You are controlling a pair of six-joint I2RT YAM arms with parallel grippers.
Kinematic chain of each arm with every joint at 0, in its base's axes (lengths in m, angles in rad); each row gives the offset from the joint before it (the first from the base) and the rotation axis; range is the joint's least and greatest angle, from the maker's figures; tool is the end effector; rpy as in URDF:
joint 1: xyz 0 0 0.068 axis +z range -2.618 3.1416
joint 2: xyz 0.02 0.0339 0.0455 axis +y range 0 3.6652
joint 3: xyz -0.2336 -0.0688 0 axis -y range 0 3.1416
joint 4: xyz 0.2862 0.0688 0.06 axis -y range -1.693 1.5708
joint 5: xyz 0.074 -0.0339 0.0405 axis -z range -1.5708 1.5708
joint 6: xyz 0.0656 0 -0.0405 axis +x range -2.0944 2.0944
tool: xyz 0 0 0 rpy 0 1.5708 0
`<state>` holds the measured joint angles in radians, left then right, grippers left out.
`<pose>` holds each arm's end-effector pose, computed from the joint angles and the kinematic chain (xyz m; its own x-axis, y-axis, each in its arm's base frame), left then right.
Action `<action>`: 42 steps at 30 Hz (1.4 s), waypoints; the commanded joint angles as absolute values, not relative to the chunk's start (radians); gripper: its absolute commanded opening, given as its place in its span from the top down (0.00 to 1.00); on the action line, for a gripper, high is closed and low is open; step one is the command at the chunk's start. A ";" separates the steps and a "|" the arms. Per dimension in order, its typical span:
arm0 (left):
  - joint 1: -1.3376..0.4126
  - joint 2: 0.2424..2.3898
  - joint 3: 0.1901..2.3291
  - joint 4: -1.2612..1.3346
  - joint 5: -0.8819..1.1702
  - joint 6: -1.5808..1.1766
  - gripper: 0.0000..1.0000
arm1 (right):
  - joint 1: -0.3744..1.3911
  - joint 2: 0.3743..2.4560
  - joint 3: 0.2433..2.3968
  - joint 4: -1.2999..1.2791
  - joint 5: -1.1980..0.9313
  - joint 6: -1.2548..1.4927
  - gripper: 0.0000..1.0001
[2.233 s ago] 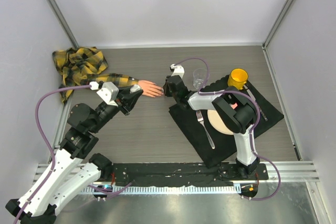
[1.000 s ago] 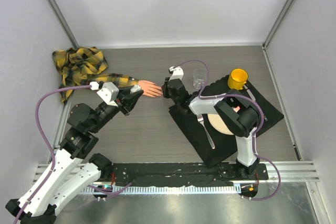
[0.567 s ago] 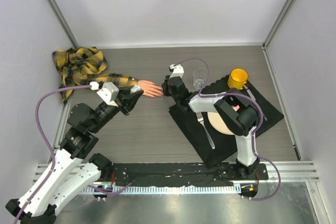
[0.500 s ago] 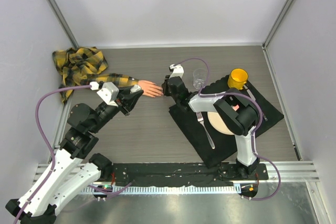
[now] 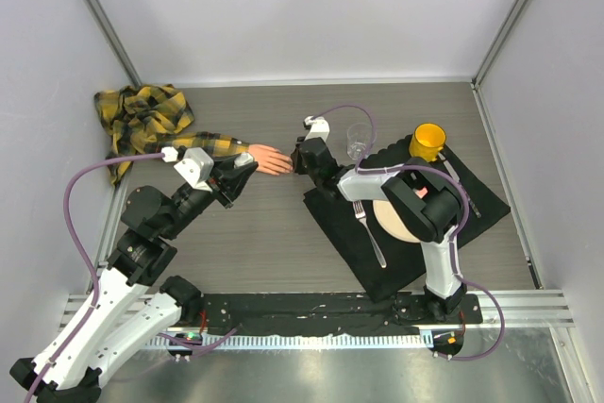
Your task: Paint the nails
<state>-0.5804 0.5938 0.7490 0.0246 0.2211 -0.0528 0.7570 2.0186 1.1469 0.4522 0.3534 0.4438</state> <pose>0.1892 -0.1413 0.3724 0.1116 -0.1347 -0.9846 0.7223 0.6914 -0.0128 0.3609 0.3097 0.0884 -0.4454 0.1334 -0.8853 -0.2473 0.9321 0.2648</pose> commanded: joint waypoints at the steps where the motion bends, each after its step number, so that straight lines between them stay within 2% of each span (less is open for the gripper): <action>1: -0.577 0.594 0.778 0.054 0.233 -0.066 1.00 | 0.755 2.029 1.190 0.466 0.367 0.454 1.00; 42: -0.577 0.592 0.778 0.054 0.235 -0.064 1.00 | 0.736 2.023 1.187 0.431 0.388 0.471 1.00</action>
<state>-0.5804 0.5938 0.7490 0.0246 0.2214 -0.0528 0.7391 2.0300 1.1580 0.4160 0.3576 0.4564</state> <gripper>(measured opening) 0.296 0.214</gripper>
